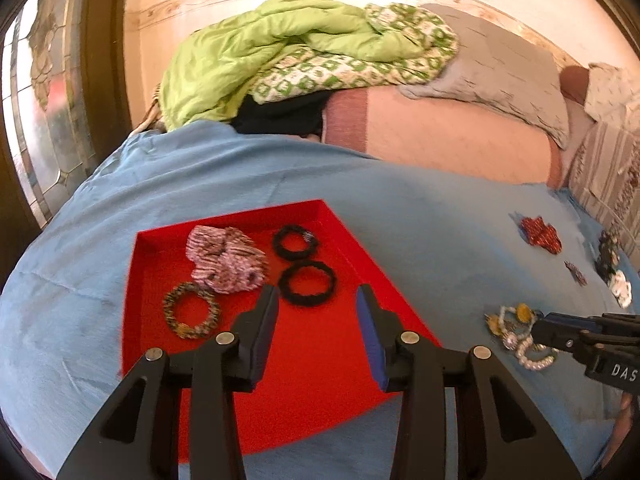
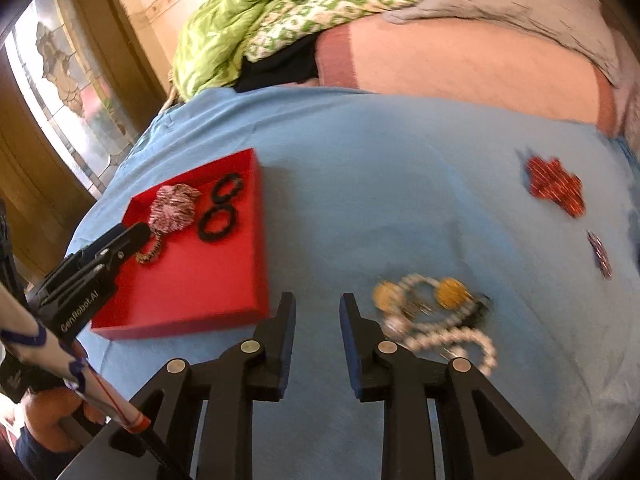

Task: Organize jewelry
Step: 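Withdraw both tools from the tray toward the remaining jewelry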

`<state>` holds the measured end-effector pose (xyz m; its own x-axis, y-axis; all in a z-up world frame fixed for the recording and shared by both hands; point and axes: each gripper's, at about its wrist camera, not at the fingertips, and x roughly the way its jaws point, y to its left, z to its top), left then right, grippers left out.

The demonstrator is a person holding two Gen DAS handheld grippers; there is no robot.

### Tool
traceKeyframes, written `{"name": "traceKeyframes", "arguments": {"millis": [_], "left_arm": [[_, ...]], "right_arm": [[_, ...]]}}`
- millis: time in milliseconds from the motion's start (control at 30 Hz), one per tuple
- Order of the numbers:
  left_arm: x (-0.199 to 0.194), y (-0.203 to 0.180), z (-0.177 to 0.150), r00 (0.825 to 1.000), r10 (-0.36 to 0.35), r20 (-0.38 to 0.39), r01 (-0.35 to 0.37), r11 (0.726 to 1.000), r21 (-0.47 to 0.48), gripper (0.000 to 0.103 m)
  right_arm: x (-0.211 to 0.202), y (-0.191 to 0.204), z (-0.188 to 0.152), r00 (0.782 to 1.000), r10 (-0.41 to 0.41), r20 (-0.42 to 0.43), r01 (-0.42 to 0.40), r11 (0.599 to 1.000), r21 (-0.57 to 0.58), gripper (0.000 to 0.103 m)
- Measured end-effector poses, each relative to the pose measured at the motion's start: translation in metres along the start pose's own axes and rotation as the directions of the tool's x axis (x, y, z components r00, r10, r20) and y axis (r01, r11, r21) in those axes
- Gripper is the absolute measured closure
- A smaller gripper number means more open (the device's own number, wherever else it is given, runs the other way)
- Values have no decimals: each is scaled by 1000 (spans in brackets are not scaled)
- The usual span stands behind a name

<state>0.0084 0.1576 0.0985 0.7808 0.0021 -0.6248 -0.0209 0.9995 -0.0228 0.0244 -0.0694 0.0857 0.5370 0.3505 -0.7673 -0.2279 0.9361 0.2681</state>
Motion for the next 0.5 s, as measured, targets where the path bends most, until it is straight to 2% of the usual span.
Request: {"name": "traceKeyframes", "arguments": {"millis": [167,267,333,400,500], "left_arm": [[-8,-26,-10,999,-43,-8,43,998,47,64],[-12,-44,-19,995,-93,-34,95,991,95,64],[-13,-55,-24,990,-130,-56,136,984,115,64],[-11,-65,-30,978,-188,-94,198,973,119,64],[-5,-80,-38,969,-209,-135,227,964,140,64]], "right_arm": [[-18,-46,-20,999,-31,23,30,997,77,78],[-25,-80,-32,998,-54,41,47,985,167,78],[-25,-106,-38,999,-44,26,36,969,245,78],[-24,-120,-39,1000,-23,8,19,956,292,78],[-19,-130,-42,1000,10,-1,-9,939,343,77]]}}
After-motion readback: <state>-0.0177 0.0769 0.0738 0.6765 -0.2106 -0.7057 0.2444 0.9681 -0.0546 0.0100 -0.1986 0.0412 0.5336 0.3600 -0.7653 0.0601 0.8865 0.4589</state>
